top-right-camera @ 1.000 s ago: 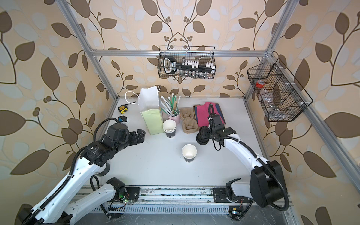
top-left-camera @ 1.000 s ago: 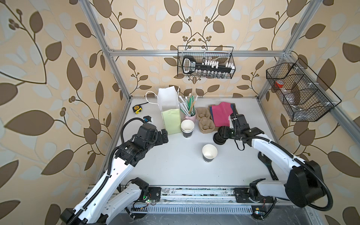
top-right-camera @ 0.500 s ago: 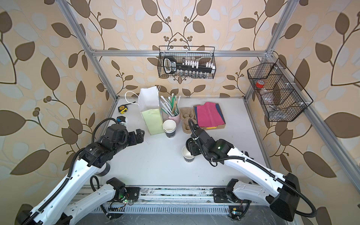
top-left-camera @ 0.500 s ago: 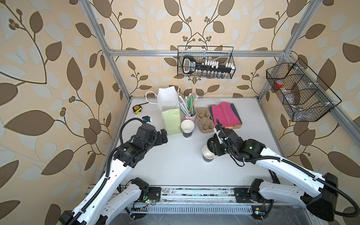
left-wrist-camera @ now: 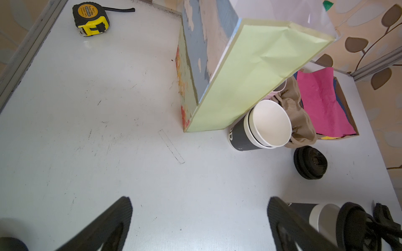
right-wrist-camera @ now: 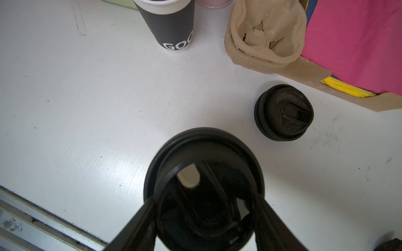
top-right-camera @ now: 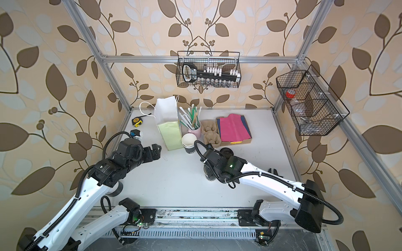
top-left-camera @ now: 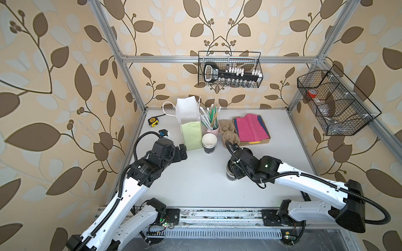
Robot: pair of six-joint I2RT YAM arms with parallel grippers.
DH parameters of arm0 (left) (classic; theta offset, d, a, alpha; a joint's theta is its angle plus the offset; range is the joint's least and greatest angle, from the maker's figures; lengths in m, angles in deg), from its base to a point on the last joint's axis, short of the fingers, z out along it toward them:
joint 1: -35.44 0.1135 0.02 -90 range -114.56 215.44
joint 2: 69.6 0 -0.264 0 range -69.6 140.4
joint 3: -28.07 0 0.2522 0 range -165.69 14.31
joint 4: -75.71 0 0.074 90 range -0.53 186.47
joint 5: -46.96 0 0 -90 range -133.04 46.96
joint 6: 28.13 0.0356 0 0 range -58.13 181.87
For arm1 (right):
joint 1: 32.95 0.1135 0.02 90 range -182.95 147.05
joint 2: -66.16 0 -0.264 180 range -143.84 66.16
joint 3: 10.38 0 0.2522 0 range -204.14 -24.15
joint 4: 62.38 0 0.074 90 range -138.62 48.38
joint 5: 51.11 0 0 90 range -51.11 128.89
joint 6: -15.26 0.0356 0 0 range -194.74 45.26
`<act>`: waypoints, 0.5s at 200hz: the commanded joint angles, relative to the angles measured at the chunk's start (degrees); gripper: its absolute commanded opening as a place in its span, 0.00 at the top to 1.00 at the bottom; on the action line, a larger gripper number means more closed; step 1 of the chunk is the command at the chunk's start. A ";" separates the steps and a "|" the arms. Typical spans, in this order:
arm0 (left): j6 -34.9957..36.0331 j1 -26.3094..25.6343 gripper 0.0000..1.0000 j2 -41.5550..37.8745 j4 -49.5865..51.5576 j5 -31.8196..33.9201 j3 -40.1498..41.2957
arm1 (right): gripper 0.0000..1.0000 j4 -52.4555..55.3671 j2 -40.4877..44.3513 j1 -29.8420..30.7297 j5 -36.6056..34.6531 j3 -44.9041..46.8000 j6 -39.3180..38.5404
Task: Pack a coffee takeout order
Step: Close the lid on the coffee cup.
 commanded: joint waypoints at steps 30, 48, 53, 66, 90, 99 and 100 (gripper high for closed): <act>0.53 -0.53 0.01 -0.65 0.15 1.78 -0.67 | 0.37 2.58 -2.75 0.88 -1.17 -2.90 -0.11; 0.55 -0.52 0.01 -0.64 0.15 1.78 -0.67 | 0.37 3.06 -3.26 1.17 -1.28 -3.21 -0.11; 0.59 -0.52 0.01 -0.61 0.17 1.78 -0.67 | 0.37 3.18 -3.37 1.22 -1.18 -3.25 -0.15; 0.54 -0.52 0.01 -0.56 0.23 1.70 -0.67 | 0.37 3.83 -3.88 1.57 -0.81 -3.94 -0.45; 0.62 -0.52 0.01 -0.59 0.23 1.70 -0.76 | 0.37 5.05 -4.95 1.99 -1.59 -5.01 -0.57; 0.61 -0.52 0.01 -0.55 0.25 1.70 -0.73 | 0.37 5.06 -5.21 2.04 -1.56 -5.11 -0.76; 0.62 -0.52 0.01 -0.55 0.28 1.70 -0.75 | 0.37 5.10 -5.19 2.01 -1.55 -5.15 -0.83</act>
